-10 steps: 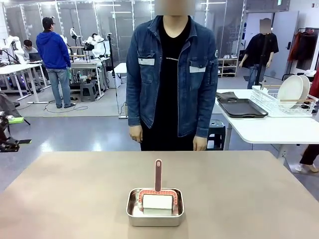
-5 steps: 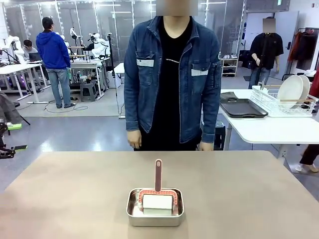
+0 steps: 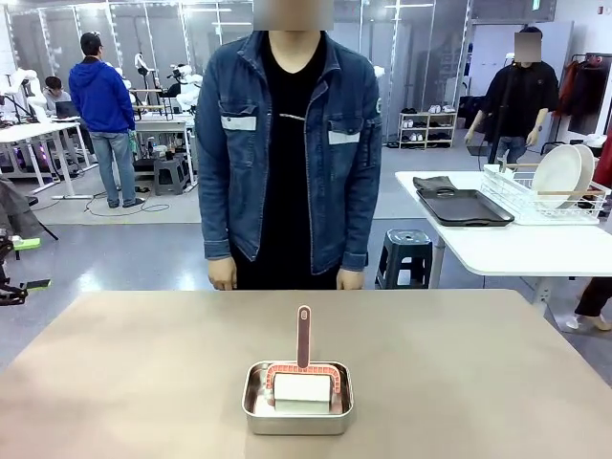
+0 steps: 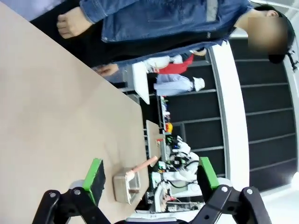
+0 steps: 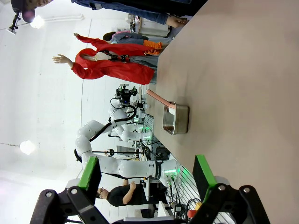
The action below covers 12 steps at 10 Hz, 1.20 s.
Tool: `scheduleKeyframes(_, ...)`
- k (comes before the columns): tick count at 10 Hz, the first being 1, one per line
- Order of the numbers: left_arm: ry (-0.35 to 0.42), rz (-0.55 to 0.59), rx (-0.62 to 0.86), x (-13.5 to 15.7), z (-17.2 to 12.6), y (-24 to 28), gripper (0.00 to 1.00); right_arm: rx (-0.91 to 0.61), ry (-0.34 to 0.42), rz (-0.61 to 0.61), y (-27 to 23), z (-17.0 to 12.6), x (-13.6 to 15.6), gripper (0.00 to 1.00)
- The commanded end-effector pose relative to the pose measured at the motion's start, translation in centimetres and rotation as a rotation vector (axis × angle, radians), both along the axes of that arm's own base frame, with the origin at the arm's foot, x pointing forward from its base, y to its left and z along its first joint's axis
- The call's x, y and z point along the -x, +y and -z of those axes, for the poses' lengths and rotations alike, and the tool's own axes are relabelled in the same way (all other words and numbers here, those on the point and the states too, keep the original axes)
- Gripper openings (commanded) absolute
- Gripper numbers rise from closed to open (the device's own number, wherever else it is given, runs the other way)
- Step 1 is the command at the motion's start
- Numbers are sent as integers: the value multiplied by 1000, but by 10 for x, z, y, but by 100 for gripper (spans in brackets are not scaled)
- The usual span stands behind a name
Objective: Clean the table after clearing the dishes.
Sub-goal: Place the Lint Roller back on top of the Airtight Container.
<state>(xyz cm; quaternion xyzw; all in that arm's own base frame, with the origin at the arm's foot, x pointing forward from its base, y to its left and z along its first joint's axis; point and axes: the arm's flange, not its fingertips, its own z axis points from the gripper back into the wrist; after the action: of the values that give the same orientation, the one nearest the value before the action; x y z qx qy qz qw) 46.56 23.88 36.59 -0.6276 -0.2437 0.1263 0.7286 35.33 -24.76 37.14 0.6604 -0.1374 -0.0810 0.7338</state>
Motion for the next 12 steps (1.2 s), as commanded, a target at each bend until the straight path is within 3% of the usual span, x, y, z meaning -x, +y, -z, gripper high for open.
scheduleKeyframes(1, 65, -138, -178, 0, 6, 29, 100, -3, -4, -1, 2, -3, 1, 100)
scheduleKeyframes(3, 102, -195, -201, 14, 12, 56, 100, -3, -4, -1, 2, -3, 1, 100)
scheduleKeyframes(6, 25, -123, -237, 33, 5, 92, 100, -3, -4, -1, 2, -3, 1, 100)
scheduleKeyframes(10, -4, -144, -107, 29, 8, 116, 100, -3, -4, -1, 2, -3, 1, 100)
scheduleKeyframes(11, 18, -158, -213, 38, -3, 107, 100, -3, -4, -1, 2, -3, 1, 100)
scheduleKeyframes(12, 18, -158, -213, 38, -3, 107, 100, -3, -4, -1, 2, -3, 1, 100)
